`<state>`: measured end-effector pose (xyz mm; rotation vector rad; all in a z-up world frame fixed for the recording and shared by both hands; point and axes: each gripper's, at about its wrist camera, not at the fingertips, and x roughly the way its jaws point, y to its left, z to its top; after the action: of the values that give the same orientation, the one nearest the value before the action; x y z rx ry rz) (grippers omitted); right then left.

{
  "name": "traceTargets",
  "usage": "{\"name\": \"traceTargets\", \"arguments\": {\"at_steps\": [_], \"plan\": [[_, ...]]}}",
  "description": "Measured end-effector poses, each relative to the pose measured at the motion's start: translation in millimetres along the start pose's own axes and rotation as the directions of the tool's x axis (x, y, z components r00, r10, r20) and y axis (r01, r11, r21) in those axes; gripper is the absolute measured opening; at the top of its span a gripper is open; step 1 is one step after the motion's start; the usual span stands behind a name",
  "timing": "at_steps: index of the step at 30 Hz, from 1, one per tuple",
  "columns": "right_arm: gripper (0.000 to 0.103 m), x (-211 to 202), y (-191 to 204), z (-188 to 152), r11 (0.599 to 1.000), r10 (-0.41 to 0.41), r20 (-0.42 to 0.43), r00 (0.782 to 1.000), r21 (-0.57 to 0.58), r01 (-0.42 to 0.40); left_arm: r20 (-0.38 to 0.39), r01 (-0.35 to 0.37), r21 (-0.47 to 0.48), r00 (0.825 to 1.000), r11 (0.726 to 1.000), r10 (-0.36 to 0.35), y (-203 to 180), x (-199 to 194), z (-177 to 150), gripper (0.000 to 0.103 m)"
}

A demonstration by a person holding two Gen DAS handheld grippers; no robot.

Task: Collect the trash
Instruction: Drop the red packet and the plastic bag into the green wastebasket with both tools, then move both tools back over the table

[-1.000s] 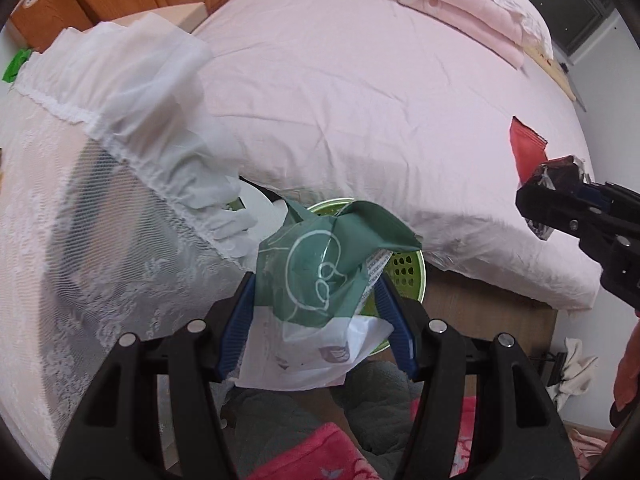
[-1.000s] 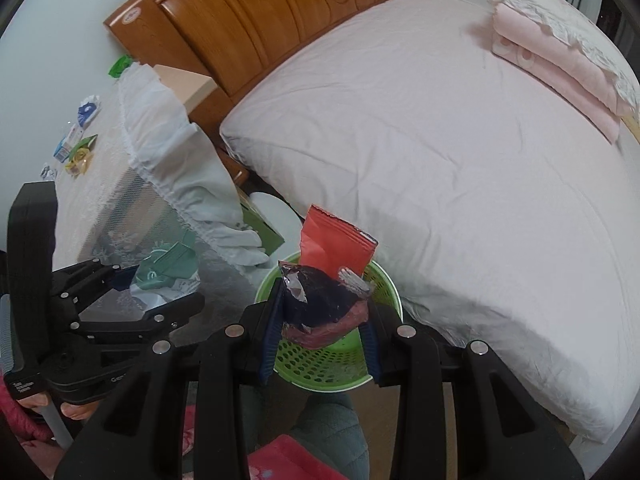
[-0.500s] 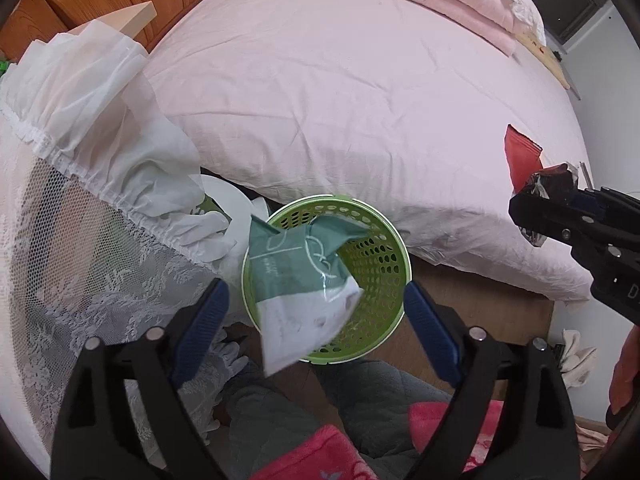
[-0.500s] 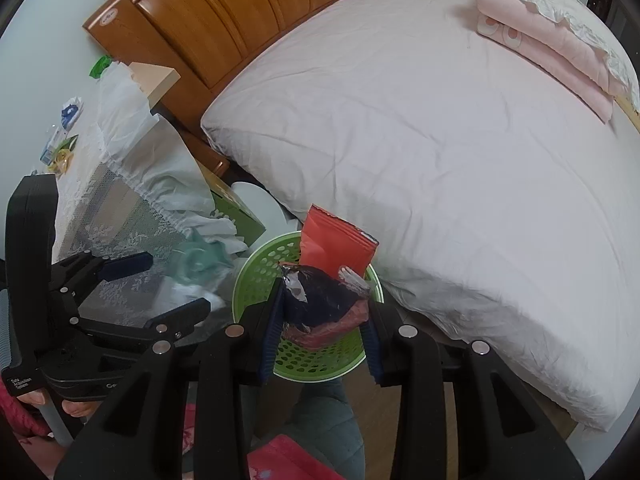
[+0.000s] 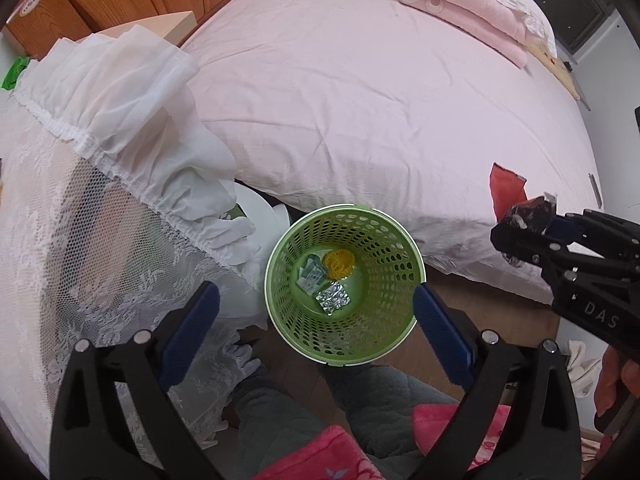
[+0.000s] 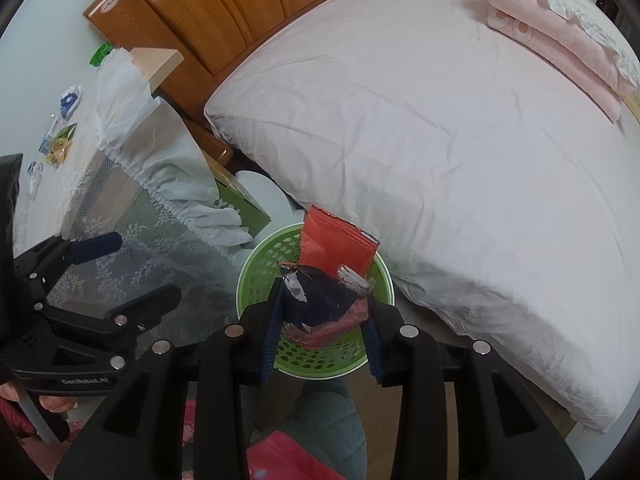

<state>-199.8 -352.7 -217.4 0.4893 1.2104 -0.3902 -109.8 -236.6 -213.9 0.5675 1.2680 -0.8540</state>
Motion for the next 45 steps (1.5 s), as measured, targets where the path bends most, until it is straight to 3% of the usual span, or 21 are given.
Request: {"name": "traceTargets", "arguments": {"at_steps": [7,9,10,11,22,26,32,37,41,45], "plan": [[0.041,29,15,-10,0.999,-0.001,-0.081,0.997,-0.04,-0.003,0.01,-0.018,-0.035,1.0,0.999,0.018,15,-7,-4,0.093],[0.06,37,18,-14,0.999,-0.024,-0.096,0.995,-0.039,0.02,0.007,-0.02,-0.045,1.0,0.999,0.021,18,-7,-6,0.093],[0.074,40,19,-16,0.999,-0.036,-0.099,0.994,-0.038,0.033,0.004,-0.022,-0.049,1.0,0.999,0.022,19,-7,-7,0.093],[0.08,42,20,-18,0.998,-0.046,-0.103,0.994,-0.039,0.042,0.002,-0.022,-0.053,1.0,0.998,0.023,21,-6,-9,0.093],[0.082,48,24,-19,0.998,-0.06,-0.131,0.99,-0.043,0.055,0.006,-0.028,-0.09,1.0,0.996,0.029,30,-10,-15,0.093],[0.083,35,33,-7,0.997,-0.068,-0.106,0.992,-0.048,0.063,0.082,-0.074,-0.153,0.993,0.986,0.087,50,-36,-11,0.093],[0.096,-7,77,33,0.989,-0.065,0.054,0.996,-0.131,0.071,0.192,-0.146,-0.306,0.959,0.941,0.211,113,-99,-12,0.095],[0.098,-30,132,72,0.974,0.032,0.151,0.988,-0.226,0.003,0.225,-0.19,-0.44,0.923,0.877,0.313,173,-143,-31,0.095],[0.098,-36,176,92,0.951,0.094,0.172,0.981,-0.308,-0.037,0.219,-0.202,-0.532,0.906,0.822,0.364,221,-163,-53,0.095],[0.098,-30,226,102,0.916,0.153,0.147,0.977,-0.392,-0.085,0.202,-0.197,-0.597,0.902,0.778,0.383,257,-171,-73,0.095]]}}
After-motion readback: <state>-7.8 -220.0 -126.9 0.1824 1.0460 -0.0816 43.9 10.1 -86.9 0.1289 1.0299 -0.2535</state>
